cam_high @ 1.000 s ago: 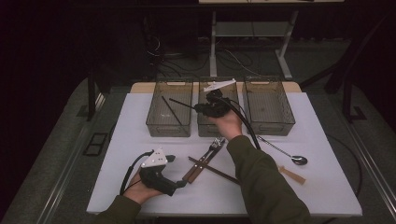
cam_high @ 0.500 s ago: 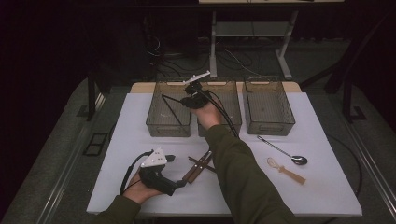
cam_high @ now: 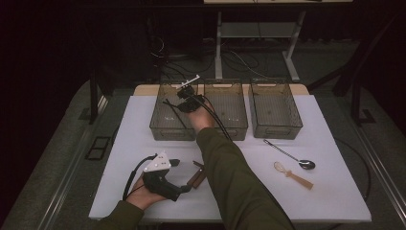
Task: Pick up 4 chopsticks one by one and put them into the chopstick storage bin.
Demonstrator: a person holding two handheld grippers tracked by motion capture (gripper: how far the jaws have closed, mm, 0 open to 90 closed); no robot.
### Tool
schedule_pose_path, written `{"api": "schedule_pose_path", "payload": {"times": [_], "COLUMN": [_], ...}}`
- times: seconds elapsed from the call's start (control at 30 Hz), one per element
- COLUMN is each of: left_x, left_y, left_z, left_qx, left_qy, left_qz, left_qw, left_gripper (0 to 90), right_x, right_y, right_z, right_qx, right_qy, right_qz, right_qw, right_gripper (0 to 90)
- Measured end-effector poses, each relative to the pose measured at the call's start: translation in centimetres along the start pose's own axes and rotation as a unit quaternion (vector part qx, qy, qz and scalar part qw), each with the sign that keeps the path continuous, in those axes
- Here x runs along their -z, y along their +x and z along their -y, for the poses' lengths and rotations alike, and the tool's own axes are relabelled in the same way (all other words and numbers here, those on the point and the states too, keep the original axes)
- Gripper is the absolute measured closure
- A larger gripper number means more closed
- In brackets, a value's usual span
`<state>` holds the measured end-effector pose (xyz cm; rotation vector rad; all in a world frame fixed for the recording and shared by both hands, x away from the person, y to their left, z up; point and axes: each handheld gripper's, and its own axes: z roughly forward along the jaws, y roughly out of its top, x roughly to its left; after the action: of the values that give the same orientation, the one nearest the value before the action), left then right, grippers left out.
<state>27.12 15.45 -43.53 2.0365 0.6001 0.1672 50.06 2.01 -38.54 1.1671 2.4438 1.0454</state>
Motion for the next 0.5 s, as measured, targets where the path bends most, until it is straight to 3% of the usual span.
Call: {"api": "schedule_pose_path", "payload": {"times": [0.2, 0.3, 0.5], "left_x": [0.0, 0.1, 0.1], "left_y": [0.0, 0.0, 0.0], "left_z": [-0.1, -0.1, 0.0], "left_qx": [-0.002, -0.003, -0.003], "left_qy": [-0.001, 0.000, 0.000], "left_qz": [0.001, 0.001, 0.000], "left_qw": [1.0000, 1.0000, 1.0000], "left_gripper": [0.0, 0.0, 0.0], "right_x": [-0.3, -0.2, 0.7], "right_y": [0.6, 0.6, 0.5], "right_z": [-0.3, -0.3, -0.4], "right_qx": [0.006, 0.004, 0.006], "right_qy": [0.003, 0.002, 0.001], "right_qz": [0.001, -0.004, -0.017], "right_qw": [1.0000, 1.0000, 0.9998], "right_gripper": [84.4, 74.7, 68.3]}}
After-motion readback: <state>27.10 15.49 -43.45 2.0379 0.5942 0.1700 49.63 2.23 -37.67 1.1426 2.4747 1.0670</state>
